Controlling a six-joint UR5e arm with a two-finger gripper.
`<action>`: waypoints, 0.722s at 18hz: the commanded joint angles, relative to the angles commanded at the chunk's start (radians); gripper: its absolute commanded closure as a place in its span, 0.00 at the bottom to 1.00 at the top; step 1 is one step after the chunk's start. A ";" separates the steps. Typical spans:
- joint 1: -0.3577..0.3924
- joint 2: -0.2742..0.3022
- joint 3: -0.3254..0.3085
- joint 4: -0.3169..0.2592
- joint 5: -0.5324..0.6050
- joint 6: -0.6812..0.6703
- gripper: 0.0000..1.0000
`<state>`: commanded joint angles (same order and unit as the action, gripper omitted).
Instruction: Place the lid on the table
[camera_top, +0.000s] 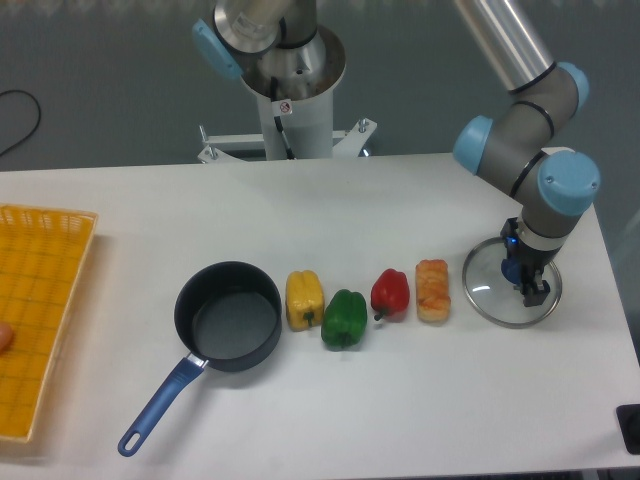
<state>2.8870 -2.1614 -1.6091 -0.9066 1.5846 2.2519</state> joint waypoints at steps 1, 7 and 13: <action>0.000 0.000 0.000 0.000 0.000 0.000 0.43; -0.002 0.006 -0.003 -0.002 0.000 0.000 0.09; -0.009 0.047 -0.005 -0.009 -0.002 -0.006 0.00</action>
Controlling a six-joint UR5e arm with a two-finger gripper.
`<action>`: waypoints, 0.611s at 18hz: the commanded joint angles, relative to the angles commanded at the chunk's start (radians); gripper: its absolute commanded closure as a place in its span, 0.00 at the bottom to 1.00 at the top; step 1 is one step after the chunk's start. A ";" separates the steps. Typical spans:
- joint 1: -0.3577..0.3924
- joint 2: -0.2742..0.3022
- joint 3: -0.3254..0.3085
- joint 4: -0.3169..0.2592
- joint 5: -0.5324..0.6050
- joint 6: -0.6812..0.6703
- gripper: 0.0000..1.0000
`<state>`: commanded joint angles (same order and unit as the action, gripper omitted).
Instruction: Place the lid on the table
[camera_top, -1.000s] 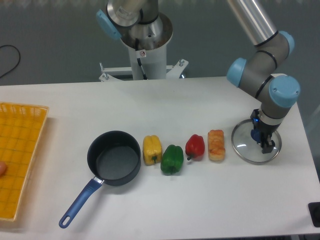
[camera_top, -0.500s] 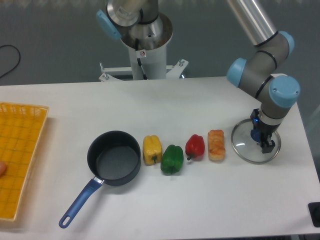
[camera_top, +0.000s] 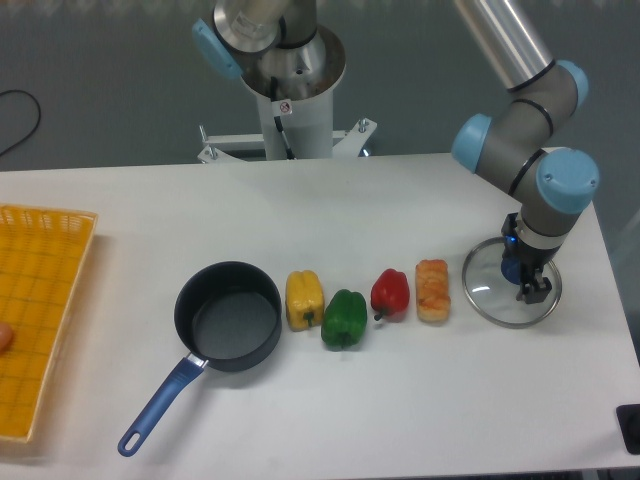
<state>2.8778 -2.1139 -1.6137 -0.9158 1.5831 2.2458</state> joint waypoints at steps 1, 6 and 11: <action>-0.002 0.009 -0.003 -0.003 0.000 -0.002 0.00; -0.014 0.098 -0.043 -0.040 0.002 -0.006 0.00; -0.078 0.161 -0.041 -0.136 0.003 -0.148 0.00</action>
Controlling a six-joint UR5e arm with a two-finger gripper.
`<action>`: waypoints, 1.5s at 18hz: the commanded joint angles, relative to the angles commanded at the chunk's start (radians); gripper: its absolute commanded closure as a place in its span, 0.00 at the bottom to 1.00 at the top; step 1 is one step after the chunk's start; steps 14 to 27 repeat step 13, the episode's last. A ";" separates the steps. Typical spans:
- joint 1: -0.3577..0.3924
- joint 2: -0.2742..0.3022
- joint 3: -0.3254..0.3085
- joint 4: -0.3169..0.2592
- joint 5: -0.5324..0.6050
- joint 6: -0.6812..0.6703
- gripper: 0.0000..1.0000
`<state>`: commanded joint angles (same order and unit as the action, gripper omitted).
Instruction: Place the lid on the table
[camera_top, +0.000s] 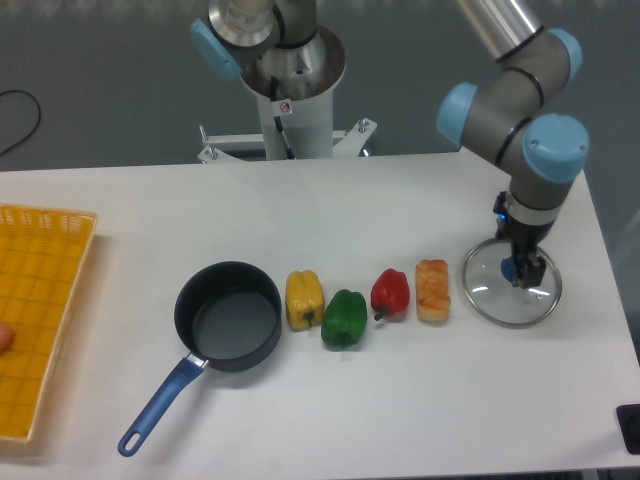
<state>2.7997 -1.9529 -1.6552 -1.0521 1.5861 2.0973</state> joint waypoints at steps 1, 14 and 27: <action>-0.018 0.008 0.000 -0.012 0.000 -0.032 0.00; -0.163 0.061 0.060 -0.140 0.002 -0.304 0.00; -0.163 0.061 0.060 -0.140 0.002 -0.304 0.00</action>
